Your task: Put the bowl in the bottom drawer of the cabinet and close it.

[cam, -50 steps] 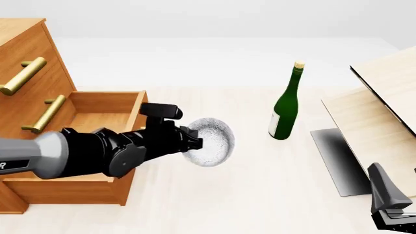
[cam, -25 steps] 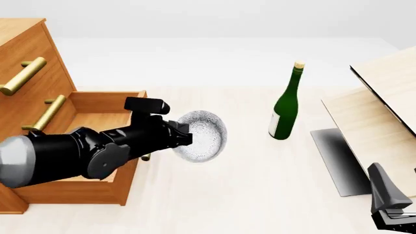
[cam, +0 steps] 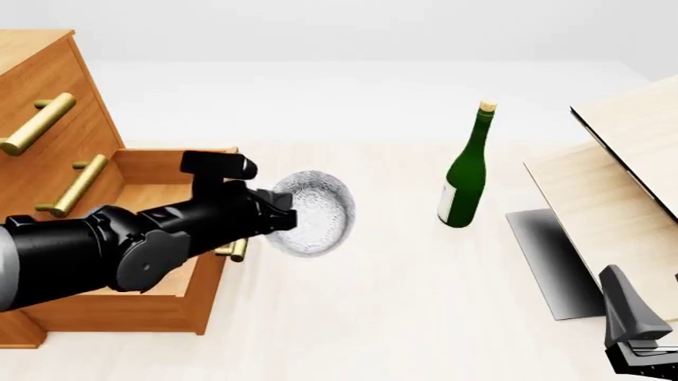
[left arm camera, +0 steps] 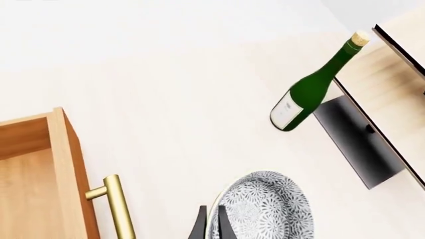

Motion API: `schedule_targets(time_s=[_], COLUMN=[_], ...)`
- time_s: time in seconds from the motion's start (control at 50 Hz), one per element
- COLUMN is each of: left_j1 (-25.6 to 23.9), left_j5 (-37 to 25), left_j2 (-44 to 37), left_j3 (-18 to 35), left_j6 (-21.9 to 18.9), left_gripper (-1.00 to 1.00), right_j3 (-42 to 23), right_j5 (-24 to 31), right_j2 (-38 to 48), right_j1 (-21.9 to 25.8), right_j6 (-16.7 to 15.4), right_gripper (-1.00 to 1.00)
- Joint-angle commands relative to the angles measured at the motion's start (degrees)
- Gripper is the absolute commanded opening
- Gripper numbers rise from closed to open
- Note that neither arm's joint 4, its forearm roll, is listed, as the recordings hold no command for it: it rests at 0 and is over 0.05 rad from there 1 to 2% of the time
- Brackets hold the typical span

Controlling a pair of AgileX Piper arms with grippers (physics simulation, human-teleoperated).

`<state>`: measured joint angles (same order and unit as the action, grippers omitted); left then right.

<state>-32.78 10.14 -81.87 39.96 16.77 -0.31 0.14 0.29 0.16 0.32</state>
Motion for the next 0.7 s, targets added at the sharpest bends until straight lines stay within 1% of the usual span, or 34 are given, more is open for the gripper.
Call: schedule_targets(time_s=[0.02,0.22,0.38,0.7], left_j1=[1.6,2.0,4.0,5.9], left_j5=[-0.6,-1.3,-1.4,-2.7], left_j2=[2.2,3.2,4.0,6.6], left_j3=[-0.3,-0.6,-0.8,-1.6], left_j6=[0.7,0.4,-0.9,-1.8], left_gripper=[-1.0,-1.0,-1.0,-1.0], right_j3=[0.0,0.0,0.0,0.0], right_j5=[0.0,0.0,0.0,0.0], right_j2=[0.0,0.0,0.0,0.0], right_j1=[0.0,0.0,0.0,0.0], right_j6=[0.0,0.0,0.0,0.0], right_gripper=[1.0,1.0,1.0,1.0])
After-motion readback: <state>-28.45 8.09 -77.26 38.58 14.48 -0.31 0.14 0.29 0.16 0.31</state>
